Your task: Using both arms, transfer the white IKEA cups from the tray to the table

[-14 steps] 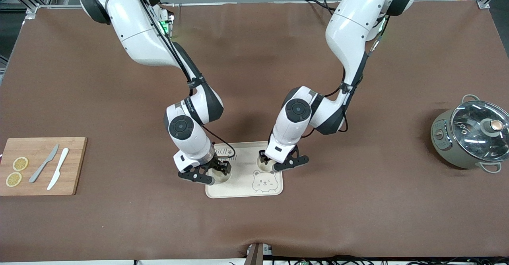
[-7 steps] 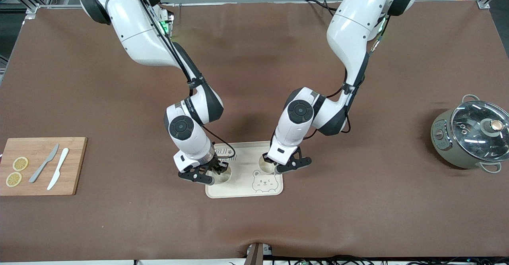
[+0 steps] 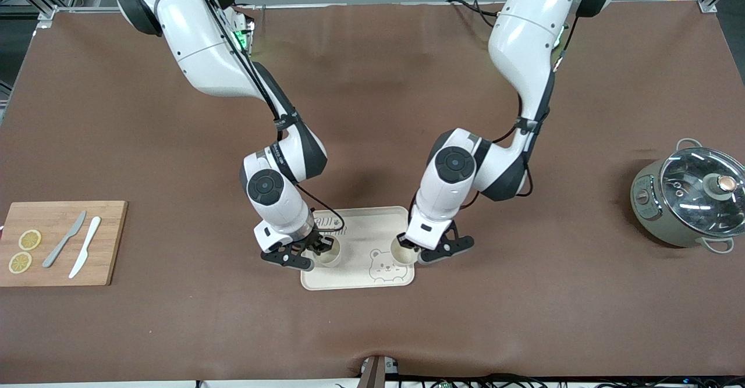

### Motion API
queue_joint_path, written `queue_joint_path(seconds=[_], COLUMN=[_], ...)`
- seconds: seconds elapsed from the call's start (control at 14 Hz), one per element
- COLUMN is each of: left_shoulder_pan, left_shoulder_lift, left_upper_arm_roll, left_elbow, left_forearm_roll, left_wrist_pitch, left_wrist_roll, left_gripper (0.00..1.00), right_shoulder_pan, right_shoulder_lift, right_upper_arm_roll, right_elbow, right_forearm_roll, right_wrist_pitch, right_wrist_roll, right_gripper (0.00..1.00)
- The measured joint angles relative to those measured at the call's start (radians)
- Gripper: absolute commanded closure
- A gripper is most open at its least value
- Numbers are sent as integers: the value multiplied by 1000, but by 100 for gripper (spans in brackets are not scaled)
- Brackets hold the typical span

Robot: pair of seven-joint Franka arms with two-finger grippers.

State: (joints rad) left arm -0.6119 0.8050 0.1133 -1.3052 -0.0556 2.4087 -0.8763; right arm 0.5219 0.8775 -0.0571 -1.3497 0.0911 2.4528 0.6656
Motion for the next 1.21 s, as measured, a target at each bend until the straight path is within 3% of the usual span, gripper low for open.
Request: queue_joint_path(seconds=[0.14, 0.36, 0.64, 0.93, 1.21], left_shoulder_pan=[26, 89, 175, 252, 334], left_shoulder_lift=[-34, -48, -48, -48, -47], left_upper_arm_roll=[15, 19, 20, 21, 21], left_elbow=[0, -2, -6, -10, -19], left_forearm_roll=[2, 14, 15, 16, 17], left_wrist_pitch=[-20, -53, -154, -204, -222], left_wrist_roll=[0, 18, 95, 144, 255], left_gripper=[100, 100, 100, 100, 100], right_shoulder_pan=[0, 0, -41, -178, -330], right_shoulder_lift=[-8, -46, -184, -304, -325], right_upper_arm_roll=[-1, -4, -22, -25, -25], right_elbow=[19, 67, 108, 108, 107], right_forearm_roll=[0, 0, 1, 2, 3], right_wrist_pitch=[-39, -206, -453, -634, -706], right_wrist_roll=[0, 0, -45, -284, -559], right_gripper=[100, 100, 100, 100, 100])
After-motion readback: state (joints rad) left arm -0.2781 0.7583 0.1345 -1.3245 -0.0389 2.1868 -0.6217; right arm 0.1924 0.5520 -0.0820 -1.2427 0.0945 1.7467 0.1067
